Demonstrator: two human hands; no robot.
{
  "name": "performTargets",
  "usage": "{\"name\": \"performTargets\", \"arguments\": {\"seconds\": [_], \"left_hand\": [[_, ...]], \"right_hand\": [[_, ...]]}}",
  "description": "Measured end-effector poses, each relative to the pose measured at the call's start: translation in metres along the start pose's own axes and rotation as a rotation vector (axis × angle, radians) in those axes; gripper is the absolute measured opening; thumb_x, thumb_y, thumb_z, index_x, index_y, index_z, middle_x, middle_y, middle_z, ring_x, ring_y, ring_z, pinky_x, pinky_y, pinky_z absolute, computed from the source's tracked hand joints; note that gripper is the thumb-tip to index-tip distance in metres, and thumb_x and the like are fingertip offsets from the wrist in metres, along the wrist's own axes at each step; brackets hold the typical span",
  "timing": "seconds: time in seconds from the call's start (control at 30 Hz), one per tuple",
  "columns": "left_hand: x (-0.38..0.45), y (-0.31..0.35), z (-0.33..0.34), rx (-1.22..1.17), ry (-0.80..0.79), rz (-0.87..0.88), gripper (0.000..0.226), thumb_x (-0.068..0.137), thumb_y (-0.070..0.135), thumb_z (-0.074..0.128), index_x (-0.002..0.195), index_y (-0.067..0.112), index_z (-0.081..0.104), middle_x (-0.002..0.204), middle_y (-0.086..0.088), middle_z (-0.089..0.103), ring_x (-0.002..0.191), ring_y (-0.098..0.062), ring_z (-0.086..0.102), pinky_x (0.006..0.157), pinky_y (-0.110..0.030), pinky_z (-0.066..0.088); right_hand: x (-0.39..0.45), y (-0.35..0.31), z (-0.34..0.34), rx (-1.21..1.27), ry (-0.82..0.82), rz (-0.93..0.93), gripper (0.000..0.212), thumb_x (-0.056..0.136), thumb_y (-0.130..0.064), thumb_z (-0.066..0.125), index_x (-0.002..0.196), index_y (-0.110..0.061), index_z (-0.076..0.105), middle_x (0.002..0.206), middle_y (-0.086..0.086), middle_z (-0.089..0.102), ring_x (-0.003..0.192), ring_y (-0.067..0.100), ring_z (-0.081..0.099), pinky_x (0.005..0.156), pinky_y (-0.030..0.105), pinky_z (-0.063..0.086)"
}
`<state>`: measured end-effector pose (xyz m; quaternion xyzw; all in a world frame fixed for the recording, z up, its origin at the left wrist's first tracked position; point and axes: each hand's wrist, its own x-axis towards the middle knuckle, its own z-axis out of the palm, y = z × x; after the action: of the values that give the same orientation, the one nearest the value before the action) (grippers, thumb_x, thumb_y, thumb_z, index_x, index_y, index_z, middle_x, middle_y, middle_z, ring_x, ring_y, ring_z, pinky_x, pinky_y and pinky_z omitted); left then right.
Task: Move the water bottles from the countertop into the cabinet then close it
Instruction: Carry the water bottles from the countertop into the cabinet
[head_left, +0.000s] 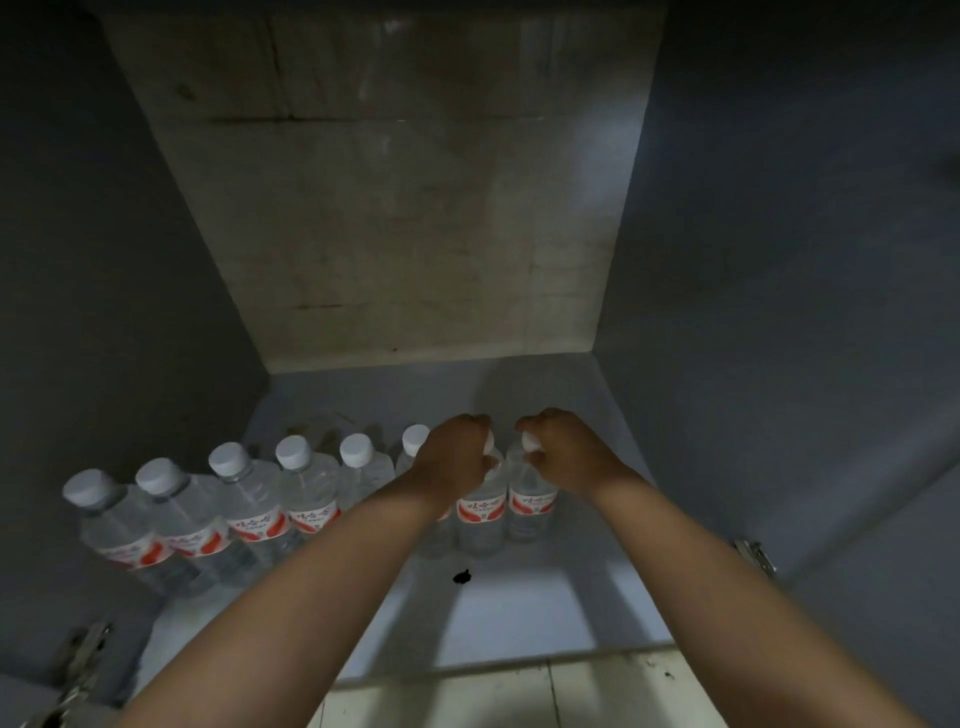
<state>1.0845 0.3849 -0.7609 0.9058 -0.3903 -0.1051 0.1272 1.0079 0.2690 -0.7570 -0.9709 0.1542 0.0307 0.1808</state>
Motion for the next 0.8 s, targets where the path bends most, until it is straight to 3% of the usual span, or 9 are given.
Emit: {"name": "performTargets", "arguments": {"seconds": [0.23,0.33,0.43,0.5,0.6,0.7,0.8], "left_hand": [[0.0,0.003,0.002,0.011,-0.028,-0.016,0.033,0.094,0.019,0.054,0.122,0.002,0.05,0.127,-0.016,0.056,0.118,-0.028,0.053,0.097,-0.033,0.042],[-0.01,0.004,0.006,-0.043,-0.067,-0.03,0.054,0.097,0.02,0.049,0.145,0.008,0.027,0.143,-0.017,0.042,0.13,-0.029,0.045,0.105,-0.033,0.038],[-0.025,0.005,0.0,-0.067,-0.078,-0.067,0.065,0.098,0.023,0.045,0.151,0.015,0.009,0.155,-0.015,0.024,0.139,-0.029,0.035,0.108,-0.034,0.037],[-0.043,0.006,-0.01,-0.004,-0.074,-0.1,0.055,0.099,0.02,0.041,0.15,0.015,0.018,0.157,-0.012,0.02,0.136,-0.03,0.039,0.103,-0.037,0.043],[-0.084,0.009,-0.035,0.123,0.064,-0.036,0.039,0.091,0.011,0.044,0.128,0.008,0.055,0.15,-0.019,0.037,0.119,-0.033,0.057,0.082,-0.036,0.056],[-0.137,0.007,-0.054,0.13,-0.186,-0.125,0.046,0.096,0.015,0.043,0.141,0.012,0.038,0.158,-0.009,0.021,0.141,-0.027,0.028,0.108,-0.035,0.036],[-0.188,0.013,-0.088,0.113,-0.257,-0.21,0.048,0.1,0.023,0.035,0.146,0.016,0.027,0.159,-0.005,0.015,0.148,-0.025,0.011,0.117,-0.035,0.021]], "right_hand": [[-0.004,0.0,0.003,-0.026,0.004,0.057,0.037,0.091,-0.009,0.05,0.127,0.0,0.052,0.125,0.024,0.057,0.116,0.034,0.053,0.098,0.033,0.041],[-0.009,-0.006,0.005,-0.019,-0.044,0.079,0.055,0.096,-0.013,0.045,0.146,-0.009,0.024,0.15,0.023,0.03,0.136,0.033,0.035,0.112,0.032,0.03],[-0.019,-0.014,0.001,-0.029,-0.115,0.137,0.062,0.098,-0.018,0.042,0.15,-0.013,0.009,0.159,0.018,-0.001,0.146,0.033,0.014,0.118,0.034,0.02],[-0.032,-0.023,-0.008,-0.066,-0.084,0.185,0.058,0.098,-0.021,0.042,0.148,-0.011,0.016,0.16,0.015,0.004,0.146,0.029,0.016,0.118,0.034,0.02],[-0.063,-0.049,-0.029,-0.009,0.077,0.248,0.045,0.095,-0.019,0.047,0.137,-0.002,0.042,0.15,0.018,0.035,0.135,0.031,0.04,0.111,0.034,0.032],[-0.1,-0.083,-0.049,-0.022,0.029,0.215,0.038,0.093,-0.019,0.05,0.126,-0.001,0.054,0.138,0.02,0.05,0.126,0.033,0.047,0.106,0.037,0.037],[-0.137,-0.118,-0.069,-0.043,-0.031,0.125,0.041,0.091,-0.023,0.051,0.125,0.0,0.055,0.135,0.022,0.054,0.127,0.037,0.047,0.111,0.045,0.032]]}}
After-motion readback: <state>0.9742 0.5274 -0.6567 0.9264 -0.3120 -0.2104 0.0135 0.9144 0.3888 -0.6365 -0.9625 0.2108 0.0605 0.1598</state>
